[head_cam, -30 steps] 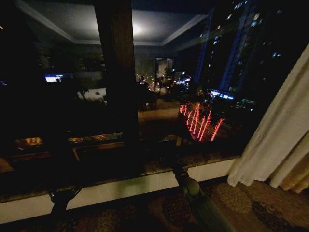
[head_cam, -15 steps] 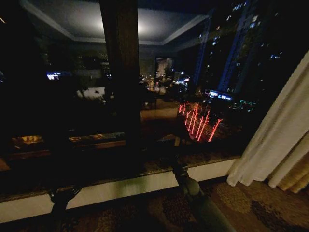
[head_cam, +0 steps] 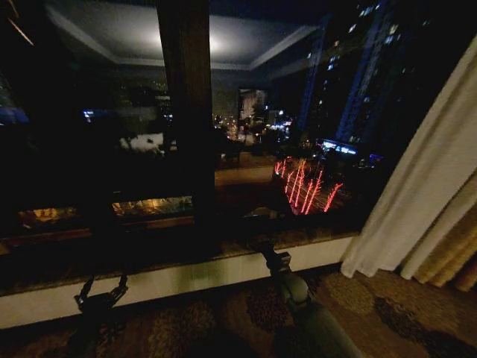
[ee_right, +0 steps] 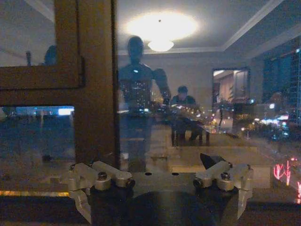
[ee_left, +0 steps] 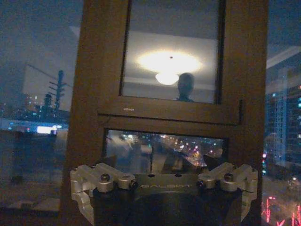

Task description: Open the curtains by pulling them apart, changing their state from closed to fully open.

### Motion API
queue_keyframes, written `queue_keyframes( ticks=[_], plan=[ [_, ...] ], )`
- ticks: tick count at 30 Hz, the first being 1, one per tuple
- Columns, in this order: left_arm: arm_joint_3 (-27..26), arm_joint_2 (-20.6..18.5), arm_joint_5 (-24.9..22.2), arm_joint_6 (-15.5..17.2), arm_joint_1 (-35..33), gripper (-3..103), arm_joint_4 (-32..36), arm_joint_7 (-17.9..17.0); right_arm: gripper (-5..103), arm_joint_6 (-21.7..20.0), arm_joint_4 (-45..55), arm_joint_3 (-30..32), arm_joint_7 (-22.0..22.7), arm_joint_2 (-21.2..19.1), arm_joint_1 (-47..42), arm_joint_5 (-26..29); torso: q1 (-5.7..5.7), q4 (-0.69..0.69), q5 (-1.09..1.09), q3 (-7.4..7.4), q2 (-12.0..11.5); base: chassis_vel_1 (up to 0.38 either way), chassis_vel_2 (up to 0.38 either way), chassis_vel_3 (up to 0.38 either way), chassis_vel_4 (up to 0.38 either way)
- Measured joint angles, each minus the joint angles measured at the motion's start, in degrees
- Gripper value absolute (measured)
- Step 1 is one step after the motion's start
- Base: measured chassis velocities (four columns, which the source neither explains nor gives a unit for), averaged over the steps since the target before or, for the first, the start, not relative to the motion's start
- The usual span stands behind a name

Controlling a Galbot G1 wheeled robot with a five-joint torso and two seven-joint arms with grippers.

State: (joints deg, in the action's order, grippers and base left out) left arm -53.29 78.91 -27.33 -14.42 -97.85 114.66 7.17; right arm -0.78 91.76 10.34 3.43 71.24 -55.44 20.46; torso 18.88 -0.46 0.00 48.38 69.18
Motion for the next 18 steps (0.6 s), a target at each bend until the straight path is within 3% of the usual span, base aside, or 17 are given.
queue_keyframes(
  ticks=[10,15,18],
  plan=[
    [0.0,0.0,0.0,0.0,0.0,100,0.0,0.0,100,0.0,0.0,0.0,0.0,0.0,0.0,0.0,-0.05,0.0,0.03,-0.02,0.0,0.233,-0.429,-0.229,0.435],
    [0.0,0.0,0.0,0.0,0.0,100,0.0,0.0,100,0.0,0.0,0.0,0.0,0.0,0.0,0.0,-0.02,0.01,-0.05,0.0,0.0,0.137,-0.508,-0.115,0.506],
    [0.0,0.0,0.0,0.0,0.0,100,0.0,0.0,100,0.0,0.0,0.0,0.0,0.0,0.0,0.0,-0.03,-0.02,0.05,-0.01,0.0,0.026,-0.342,-0.01,0.313]
  ],
)
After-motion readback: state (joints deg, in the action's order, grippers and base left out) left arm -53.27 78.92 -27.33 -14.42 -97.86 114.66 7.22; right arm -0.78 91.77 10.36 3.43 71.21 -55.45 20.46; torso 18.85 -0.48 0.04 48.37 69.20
